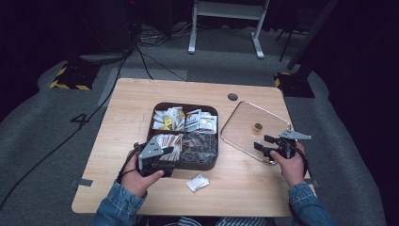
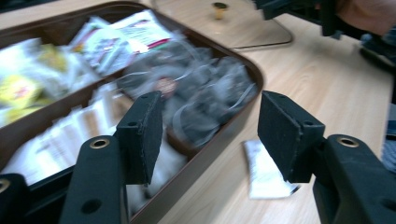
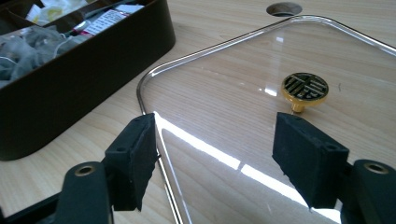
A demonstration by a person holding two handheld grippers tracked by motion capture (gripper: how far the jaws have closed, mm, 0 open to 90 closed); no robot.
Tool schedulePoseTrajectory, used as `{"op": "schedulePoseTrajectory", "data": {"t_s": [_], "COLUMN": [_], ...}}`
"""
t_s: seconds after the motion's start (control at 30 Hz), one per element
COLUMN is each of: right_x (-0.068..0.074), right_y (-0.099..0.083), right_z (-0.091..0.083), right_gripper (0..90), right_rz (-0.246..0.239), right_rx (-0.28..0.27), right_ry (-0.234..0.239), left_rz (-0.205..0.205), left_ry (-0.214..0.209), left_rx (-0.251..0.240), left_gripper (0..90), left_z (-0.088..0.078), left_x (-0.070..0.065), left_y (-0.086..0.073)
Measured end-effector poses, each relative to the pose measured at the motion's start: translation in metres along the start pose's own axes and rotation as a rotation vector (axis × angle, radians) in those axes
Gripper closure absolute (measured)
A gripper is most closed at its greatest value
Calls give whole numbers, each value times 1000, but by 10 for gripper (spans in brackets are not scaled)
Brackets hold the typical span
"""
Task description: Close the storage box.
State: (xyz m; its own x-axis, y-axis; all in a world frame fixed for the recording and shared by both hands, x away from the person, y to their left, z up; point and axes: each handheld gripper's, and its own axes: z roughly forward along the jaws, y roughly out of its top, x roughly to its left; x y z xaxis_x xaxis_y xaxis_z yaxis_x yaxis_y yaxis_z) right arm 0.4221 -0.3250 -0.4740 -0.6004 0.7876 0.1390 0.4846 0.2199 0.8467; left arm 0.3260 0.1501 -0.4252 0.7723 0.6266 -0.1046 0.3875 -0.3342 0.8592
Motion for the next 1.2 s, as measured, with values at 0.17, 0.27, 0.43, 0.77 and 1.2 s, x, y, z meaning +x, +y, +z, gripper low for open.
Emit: {"op": "schedulePoseTrajectory", "data": {"t_s": [0.17,0.27,0.43,0.77,1.2], "right_x": [-5,-7,-14,-33,-46], "right_y": [6,11,19,31,34], "right_z": [4,5,10,28,47], "right_gripper": [292,285,266,238,238], "right_rz": [-1,-6,-12,-33,5], "right_rx": [11,5,15,91,164], "right_ry": [-37,-54,-91,-167,-137], "left_rz": [-46,-65,-110,-225,-285], "left_ry": [148,189,282,425,462], "left_rx": [-17,-25,-11,50,191], "left_gripper": [404,396,362,313,302], "left_z": [-28,-36,-45,-48,-32], "left_x": [24,32,48,80,100], "left_y": [-11,-14,-25,-53,-83]}}
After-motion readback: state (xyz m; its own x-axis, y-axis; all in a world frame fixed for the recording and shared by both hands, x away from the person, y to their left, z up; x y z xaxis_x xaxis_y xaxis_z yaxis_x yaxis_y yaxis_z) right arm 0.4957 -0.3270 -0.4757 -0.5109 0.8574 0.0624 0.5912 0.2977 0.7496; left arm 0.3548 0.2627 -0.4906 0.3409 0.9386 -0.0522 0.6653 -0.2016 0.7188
